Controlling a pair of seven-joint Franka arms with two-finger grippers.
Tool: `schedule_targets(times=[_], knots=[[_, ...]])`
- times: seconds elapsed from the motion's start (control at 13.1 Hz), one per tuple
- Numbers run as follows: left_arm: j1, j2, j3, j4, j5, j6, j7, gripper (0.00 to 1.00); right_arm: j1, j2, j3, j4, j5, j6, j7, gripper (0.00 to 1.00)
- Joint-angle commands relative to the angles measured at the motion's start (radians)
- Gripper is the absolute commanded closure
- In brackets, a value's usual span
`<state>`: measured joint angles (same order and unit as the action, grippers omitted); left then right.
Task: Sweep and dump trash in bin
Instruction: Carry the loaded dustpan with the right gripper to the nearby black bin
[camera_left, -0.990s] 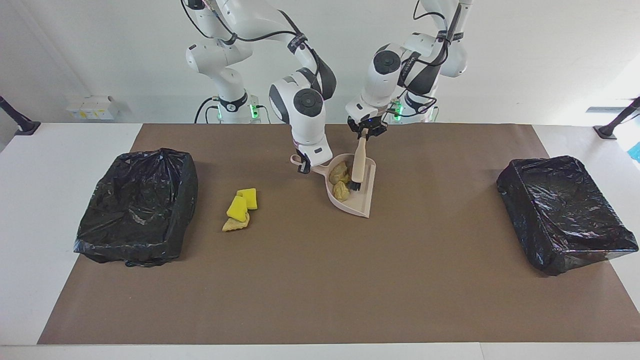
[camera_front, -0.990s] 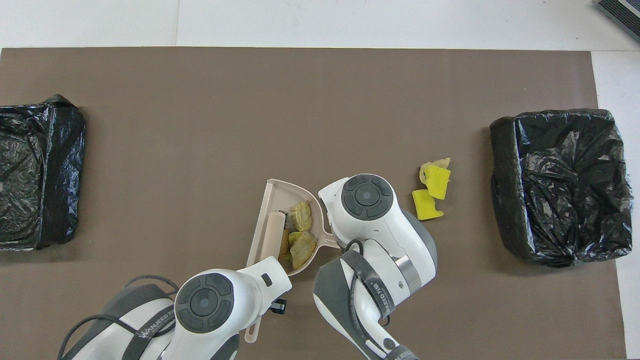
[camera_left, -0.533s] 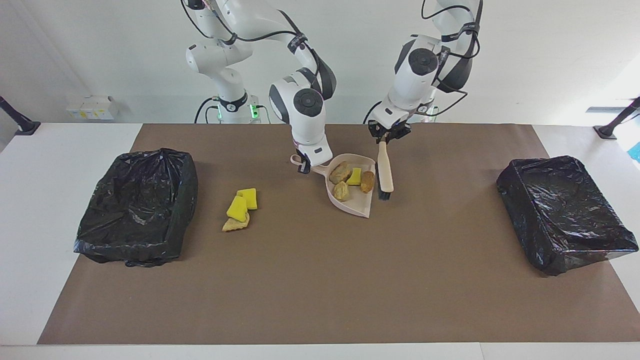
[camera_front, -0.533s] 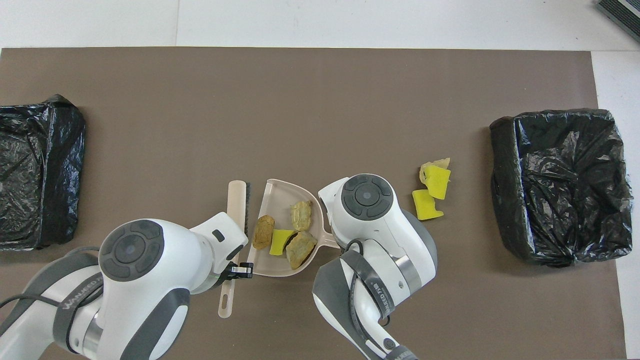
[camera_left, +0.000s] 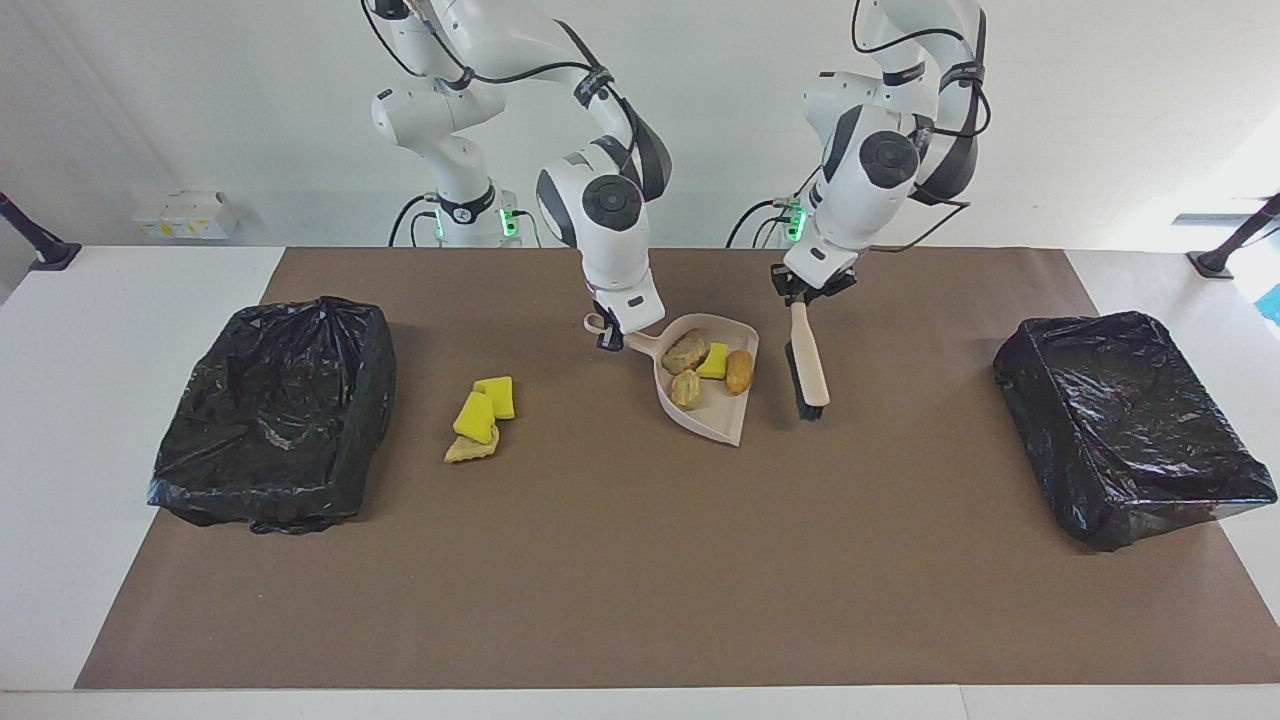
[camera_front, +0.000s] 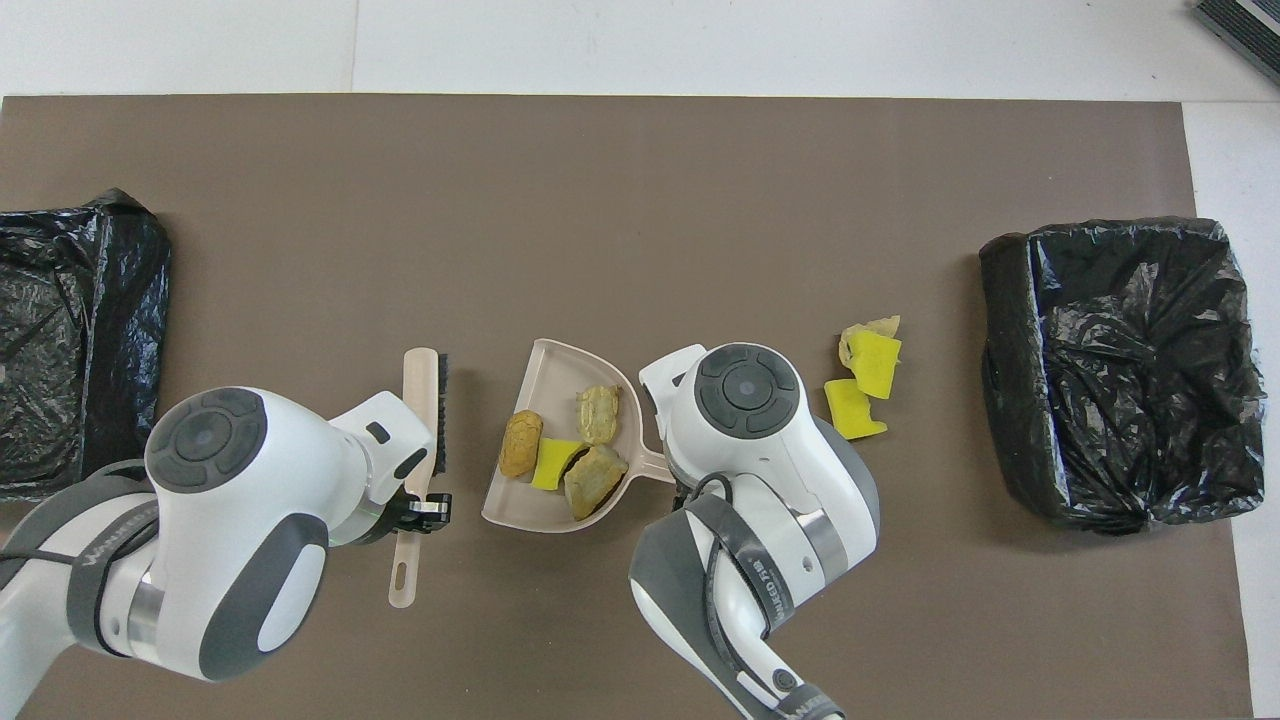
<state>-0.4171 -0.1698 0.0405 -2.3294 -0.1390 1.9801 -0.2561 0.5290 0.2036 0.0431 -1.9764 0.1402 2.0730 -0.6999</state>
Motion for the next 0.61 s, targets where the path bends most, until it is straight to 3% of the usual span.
schedule_targets(times=[0.0, 0.53], knots=[[0.026, 0.009, -0.01, 0.008, 0.018, 0.016, 0.028, 1.0, -0.043, -0.007, 0.006, 0.005, 0.036, 0.022, -0.024, 1.0], [0.026, 0.026, -0.013, 0.029, 0.053, 0.052, 0.003, 1.0, -0.194, -0.096, 0.004, 0.007, 0.036, -0.039, -0.165, 1.0]])
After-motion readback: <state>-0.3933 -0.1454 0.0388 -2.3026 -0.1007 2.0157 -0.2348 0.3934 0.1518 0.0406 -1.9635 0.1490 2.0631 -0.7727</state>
